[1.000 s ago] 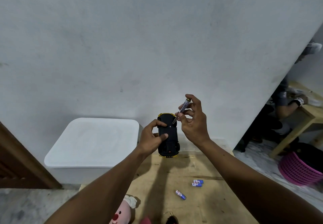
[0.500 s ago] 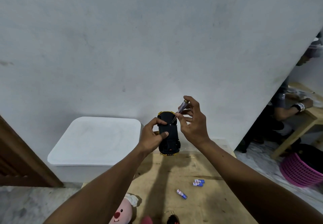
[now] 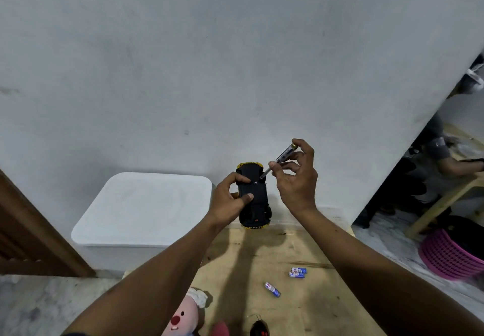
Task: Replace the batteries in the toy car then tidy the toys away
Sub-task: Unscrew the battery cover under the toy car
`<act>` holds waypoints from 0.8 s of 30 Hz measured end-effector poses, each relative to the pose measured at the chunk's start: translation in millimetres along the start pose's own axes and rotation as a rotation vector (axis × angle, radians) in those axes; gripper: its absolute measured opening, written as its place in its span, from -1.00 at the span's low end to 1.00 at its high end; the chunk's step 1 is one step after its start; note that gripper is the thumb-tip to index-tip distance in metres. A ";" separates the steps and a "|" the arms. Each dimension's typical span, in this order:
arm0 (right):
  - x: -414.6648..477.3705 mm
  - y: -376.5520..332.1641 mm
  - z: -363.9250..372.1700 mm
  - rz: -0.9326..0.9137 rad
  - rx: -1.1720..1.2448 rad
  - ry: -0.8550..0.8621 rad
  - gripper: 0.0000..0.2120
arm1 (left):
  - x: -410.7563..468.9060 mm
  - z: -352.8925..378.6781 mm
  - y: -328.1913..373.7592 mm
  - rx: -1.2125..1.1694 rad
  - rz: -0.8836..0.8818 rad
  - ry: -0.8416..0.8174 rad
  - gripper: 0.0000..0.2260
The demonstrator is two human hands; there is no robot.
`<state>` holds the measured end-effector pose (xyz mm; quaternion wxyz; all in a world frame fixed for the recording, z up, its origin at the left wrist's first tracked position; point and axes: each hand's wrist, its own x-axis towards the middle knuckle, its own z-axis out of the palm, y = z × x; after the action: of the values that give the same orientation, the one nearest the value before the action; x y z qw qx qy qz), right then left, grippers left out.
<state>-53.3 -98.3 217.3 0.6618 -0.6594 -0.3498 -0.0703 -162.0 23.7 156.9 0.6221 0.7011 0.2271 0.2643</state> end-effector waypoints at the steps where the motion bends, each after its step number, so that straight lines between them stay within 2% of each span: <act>1: 0.1 -0.6 0.1 0.009 0.004 0.008 -0.43 | 0.2 0.5 0.3 0.005 -0.004 0.003 -0.74; 24: -1.7 6.3 6.9 -0.051 0.017 -0.094 -0.42 | 4.2 -3.5 0.9 0.018 0.007 -0.003 -0.74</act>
<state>-53.6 -91.8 210.3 0.6482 -0.6471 -0.3978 -0.0530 -161.1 29.0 158.4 0.6152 0.7077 0.2261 0.2637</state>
